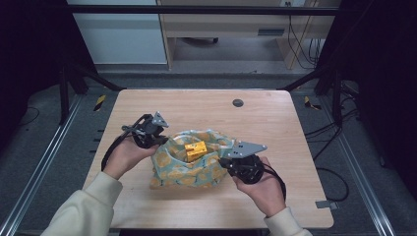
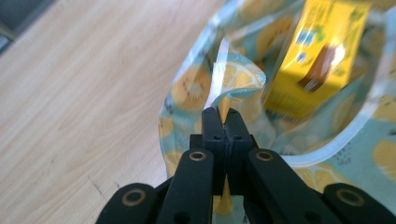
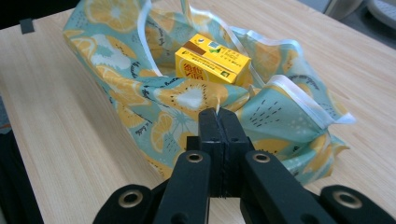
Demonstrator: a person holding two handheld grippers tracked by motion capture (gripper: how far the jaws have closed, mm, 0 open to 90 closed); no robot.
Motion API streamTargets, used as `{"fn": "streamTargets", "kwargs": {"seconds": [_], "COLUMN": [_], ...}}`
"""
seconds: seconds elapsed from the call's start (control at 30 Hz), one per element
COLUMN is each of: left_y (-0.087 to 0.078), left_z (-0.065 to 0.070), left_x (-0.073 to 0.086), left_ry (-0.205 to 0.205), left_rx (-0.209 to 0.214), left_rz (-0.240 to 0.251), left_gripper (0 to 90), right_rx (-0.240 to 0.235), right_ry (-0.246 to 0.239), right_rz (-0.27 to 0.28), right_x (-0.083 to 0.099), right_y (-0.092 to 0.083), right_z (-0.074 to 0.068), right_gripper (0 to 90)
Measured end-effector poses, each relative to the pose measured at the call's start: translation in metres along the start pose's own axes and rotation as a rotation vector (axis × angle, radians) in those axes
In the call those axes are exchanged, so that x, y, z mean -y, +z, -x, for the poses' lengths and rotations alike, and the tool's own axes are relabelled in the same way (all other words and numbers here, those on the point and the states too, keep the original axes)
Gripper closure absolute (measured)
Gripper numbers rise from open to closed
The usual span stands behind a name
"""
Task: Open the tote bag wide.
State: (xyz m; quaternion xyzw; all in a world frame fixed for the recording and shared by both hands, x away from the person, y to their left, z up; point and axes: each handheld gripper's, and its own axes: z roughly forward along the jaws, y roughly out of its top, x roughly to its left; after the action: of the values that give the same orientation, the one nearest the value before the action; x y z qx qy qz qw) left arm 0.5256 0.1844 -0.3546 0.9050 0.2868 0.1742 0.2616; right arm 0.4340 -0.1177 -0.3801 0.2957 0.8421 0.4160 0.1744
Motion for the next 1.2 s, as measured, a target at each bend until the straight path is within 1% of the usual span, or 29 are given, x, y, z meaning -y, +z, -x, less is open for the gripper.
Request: {"fn": "streamTargets", "kwargs": {"seconds": [0.03, 0.07, 0.1, 0.13, 0.17, 0.2, 0.3, 0.43, 0.47, 0.5, 0.53, 0.57, 0.63, 0.67, 0.7, 0.77, 0.8, 0.83, 0.87, 0.9, 1.1, 1.13, 1.17, 1.2], "left_y": [-0.005, -0.005, -0.014, -0.019, -0.019, -0.028, -0.040, -0.053, -0.053, -0.058, -0.058, -0.063, -0.066, -0.066, -0.067, -0.069, -0.069, -0.070, -0.070, -0.070, -0.066, -0.066, -0.067, -0.068], "left_z": [0.000, 0.000, 0.001, 0.001, 0.001, 0.002, 0.005, 0.011, 0.011, 0.013, 0.013, 0.016, 0.019, 0.019, 0.024, 0.030, 0.030, 0.034, 0.034, 0.037, 0.042, 0.042, 0.041, 0.042], "left_x": [0.000, 0.000, -0.001, -0.001, -0.001, -0.001, 0.001, 0.003, 0.003, 0.006, 0.006, 0.010, 0.013, 0.013, 0.017, 0.021, 0.021, 0.024, 0.024, 0.028, 0.041, 0.041, 0.047, 0.050], "left_ry": [-0.007, -0.007, -0.026, -0.033, -0.033, -0.030, -0.025, -0.020, -0.020, -0.035, -0.035, -0.042, -0.044, -0.044, -0.041, -0.033, -0.033, -0.032, -0.032, -0.028, -0.026, -0.026, -0.040, -0.044], "left_rx": [0.000, 0.000, -0.003, 0.000, 0.000, 0.008, 0.012, 0.015, 0.015, 0.026, 0.026, 0.040, 0.058, 0.058, 0.074, 0.078, 0.078, 0.090, 0.090, 0.100, 0.126, 0.126, 0.127, 0.130], "left_rz": [0.028, 0.028, 0.078, 0.096, 0.096, 0.120, 0.162, 0.212, 0.212, 0.243, 0.243, 0.265, 0.282, 0.282, 0.293, 0.300, 0.300, 0.308, 0.308, 0.305, 0.291, 0.291, 0.302, 0.305], "left_gripper": [90.0, 90.0, 90.0, 90.0, 90.0, 90.0, 90.0, 90.0, 90.0, 90.0, 90.0, 90.0, 90.0, 90.0, 90.0, 90.0, 90.0, 90.0, 90.0, 90.0, 90.0, 90.0, 90.0, 90.0], "right_rx": [0.005, 0.010, 0.019, 0.023, 0.028, 0.033, 0.050, 0.072, 0.072, 0.084, 0.084, 0.094, 0.098, 0.098, 0.099, 0.098, 0.098, 0.098, 0.097, 0.094, 0.083, 0.083, 0.071, 0.065], "right_ry": [-0.001, 0.002, 0.001, 0.000, 0.000, 0.000, -0.005, -0.001, -0.001, -0.003, -0.003, -0.005, -0.001, -0.001, -0.002, -0.001, -0.001, -0.005, -0.004, -0.001, 0.018, 0.018, 0.031, 0.034], "right_rz": [0.002, 0.006, 0.011, 0.012, 0.015, 0.019, 0.032, 0.045, 0.045, 0.058, 0.058, 0.069, 0.071, 0.071, 0.074, 0.072, 0.072, 0.066, 0.064, 0.056, 0.031, 0.031, 0.029, 0.029], "right_x": [0.000, 0.001, 0.001, 0.001, 0.002, 0.002, 0.004, 0.007, 0.007, 0.009, 0.009, 0.013, 0.016, 0.016, 0.020, 0.025, 0.025, 0.031, 0.033, 0.035, 0.049, 0.049, 0.054, 0.055], "right_y": [-0.002, -0.004, -0.006, -0.007, -0.008, -0.010, -0.015, -0.021, -0.021, -0.026, -0.026, -0.030, -0.033, -0.033, -0.036, -0.038, -0.038, -0.039, -0.039, -0.039, -0.035, -0.035, -0.033, -0.032], "right_z": [0.000, 0.000, 0.000, 0.000, 0.000, -0.001, -0.001, -0.003, -0.003, -0.005, -0.005, -0.007, -0.009, -0.009, -0.012, -0.014, -0.014, -0.016, -0.017, -0.018, -0.015, -0.015, -0.015, -0.015], "right_gripper": [90.0, 90.0, 90.0, 90.0, 90.0, 90.0, 90.0, 89.8, 89.8, 89.6, 89.6, 89.4, 89.3, 89.3, 89.2, 89.2, 89.2, 89.2, 89.1, 89.1, 89.4, 89.4, 89.8, 90.0]}}
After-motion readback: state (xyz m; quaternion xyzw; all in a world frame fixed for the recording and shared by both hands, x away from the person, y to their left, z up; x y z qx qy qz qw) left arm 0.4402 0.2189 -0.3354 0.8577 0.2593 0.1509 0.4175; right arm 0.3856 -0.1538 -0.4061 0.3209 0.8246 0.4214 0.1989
